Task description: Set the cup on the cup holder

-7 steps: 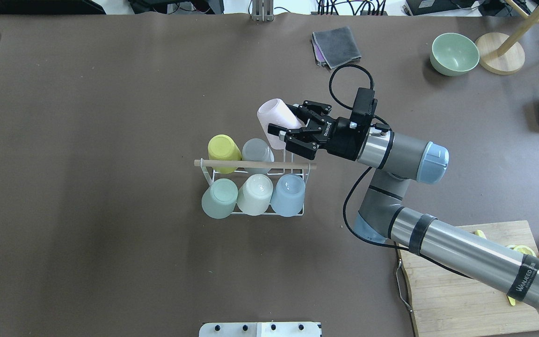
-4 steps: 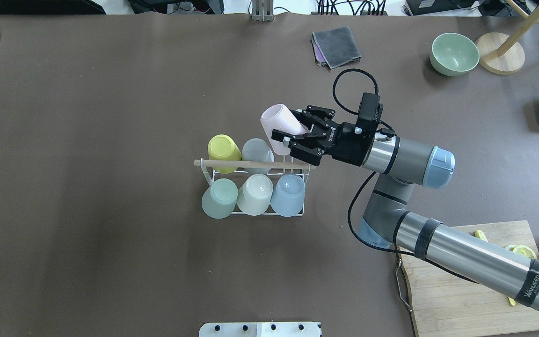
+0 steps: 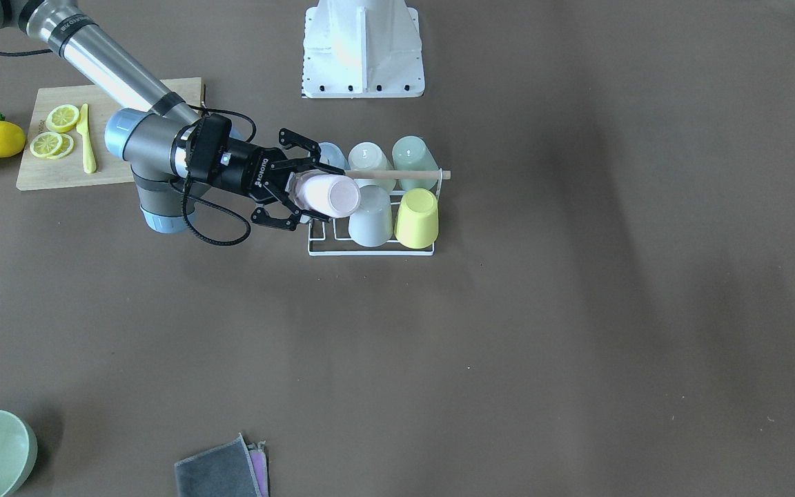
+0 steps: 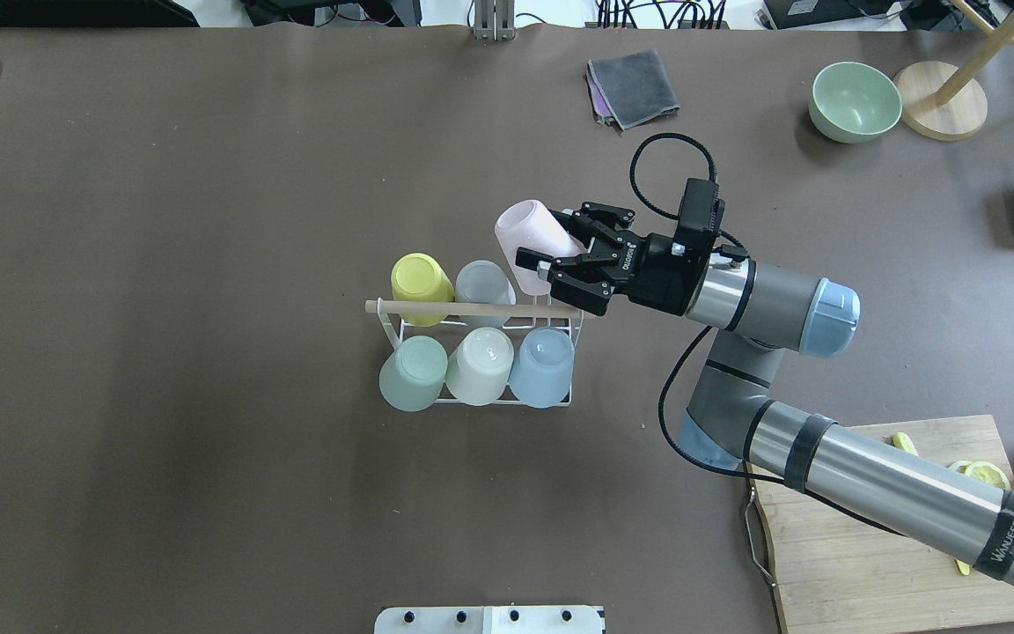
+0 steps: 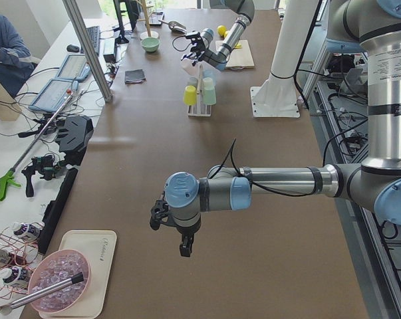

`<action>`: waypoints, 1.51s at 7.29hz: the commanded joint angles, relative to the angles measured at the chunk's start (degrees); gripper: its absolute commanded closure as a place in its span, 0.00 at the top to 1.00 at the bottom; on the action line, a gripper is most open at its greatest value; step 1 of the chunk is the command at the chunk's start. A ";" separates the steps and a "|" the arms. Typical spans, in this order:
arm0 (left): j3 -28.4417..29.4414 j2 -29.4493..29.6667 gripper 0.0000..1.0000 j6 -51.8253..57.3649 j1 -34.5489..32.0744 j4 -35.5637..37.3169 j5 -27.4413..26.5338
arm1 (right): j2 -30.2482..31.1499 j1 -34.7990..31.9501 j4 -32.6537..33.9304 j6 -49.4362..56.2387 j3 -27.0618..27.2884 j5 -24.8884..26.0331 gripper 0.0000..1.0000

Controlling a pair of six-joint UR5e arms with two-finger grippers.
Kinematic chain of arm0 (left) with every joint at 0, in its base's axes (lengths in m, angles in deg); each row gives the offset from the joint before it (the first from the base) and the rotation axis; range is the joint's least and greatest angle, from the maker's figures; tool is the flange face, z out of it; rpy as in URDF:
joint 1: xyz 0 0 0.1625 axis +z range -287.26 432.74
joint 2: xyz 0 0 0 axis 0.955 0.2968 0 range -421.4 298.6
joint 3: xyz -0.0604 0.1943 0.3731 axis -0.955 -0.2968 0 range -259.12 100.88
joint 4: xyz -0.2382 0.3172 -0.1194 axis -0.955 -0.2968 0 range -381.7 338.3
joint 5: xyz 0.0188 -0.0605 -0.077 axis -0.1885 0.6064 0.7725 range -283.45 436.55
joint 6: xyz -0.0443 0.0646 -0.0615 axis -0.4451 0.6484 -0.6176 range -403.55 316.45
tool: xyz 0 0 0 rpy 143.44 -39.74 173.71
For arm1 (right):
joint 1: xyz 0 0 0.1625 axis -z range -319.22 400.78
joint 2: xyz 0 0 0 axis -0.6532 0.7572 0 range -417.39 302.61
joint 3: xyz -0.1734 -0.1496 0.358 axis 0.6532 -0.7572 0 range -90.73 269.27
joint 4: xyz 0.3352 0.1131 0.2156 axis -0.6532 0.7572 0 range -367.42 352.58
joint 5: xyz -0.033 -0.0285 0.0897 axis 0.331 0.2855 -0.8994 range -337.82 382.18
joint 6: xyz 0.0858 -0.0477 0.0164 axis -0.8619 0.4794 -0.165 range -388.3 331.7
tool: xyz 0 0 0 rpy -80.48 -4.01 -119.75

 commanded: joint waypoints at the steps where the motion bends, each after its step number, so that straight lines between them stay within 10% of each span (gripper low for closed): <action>1: 0.16 0.04 0.98 -0.07 -0.02 0.00 -0.07 | 0.03 0.07 0.00 0.19 -0.14 0.00 0.00; 11: 0.42 -0.40 0.98 -0.33 0.07 0.00 -0.07 | 0.82 0.86 -0.09 0.37 -0.14 0.00 0.00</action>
